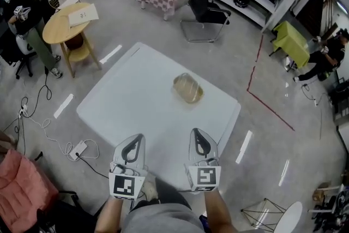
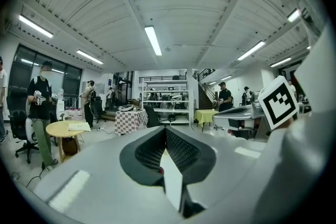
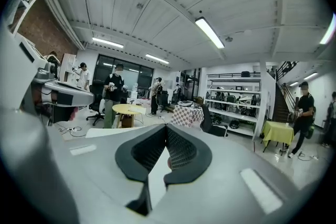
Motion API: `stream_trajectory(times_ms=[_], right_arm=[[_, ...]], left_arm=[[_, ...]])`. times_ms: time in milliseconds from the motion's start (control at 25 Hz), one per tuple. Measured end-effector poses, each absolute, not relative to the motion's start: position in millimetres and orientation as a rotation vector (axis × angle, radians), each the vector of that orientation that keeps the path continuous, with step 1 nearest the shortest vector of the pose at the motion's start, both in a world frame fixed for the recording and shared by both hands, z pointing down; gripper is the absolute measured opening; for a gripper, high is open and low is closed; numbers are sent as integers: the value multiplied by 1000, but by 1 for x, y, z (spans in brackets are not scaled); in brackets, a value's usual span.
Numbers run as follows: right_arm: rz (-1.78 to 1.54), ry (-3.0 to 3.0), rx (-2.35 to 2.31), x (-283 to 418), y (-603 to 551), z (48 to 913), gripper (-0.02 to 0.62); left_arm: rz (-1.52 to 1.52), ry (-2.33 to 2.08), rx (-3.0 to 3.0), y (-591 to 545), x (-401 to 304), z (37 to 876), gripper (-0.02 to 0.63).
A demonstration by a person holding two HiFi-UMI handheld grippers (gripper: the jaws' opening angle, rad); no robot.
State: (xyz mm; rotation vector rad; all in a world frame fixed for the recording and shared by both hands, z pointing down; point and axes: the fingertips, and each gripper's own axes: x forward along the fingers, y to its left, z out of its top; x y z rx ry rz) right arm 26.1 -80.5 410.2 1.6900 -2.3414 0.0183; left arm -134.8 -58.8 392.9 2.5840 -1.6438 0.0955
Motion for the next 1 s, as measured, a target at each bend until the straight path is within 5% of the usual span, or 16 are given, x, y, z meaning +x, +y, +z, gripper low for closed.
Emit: stream_trajectory(times_ms=[1000], right_arm=[[170, -2227, 1546, 52, -242, 556, 3]], left_arm=[[211, -1498, 2527, -229, -76, 510, 12]])
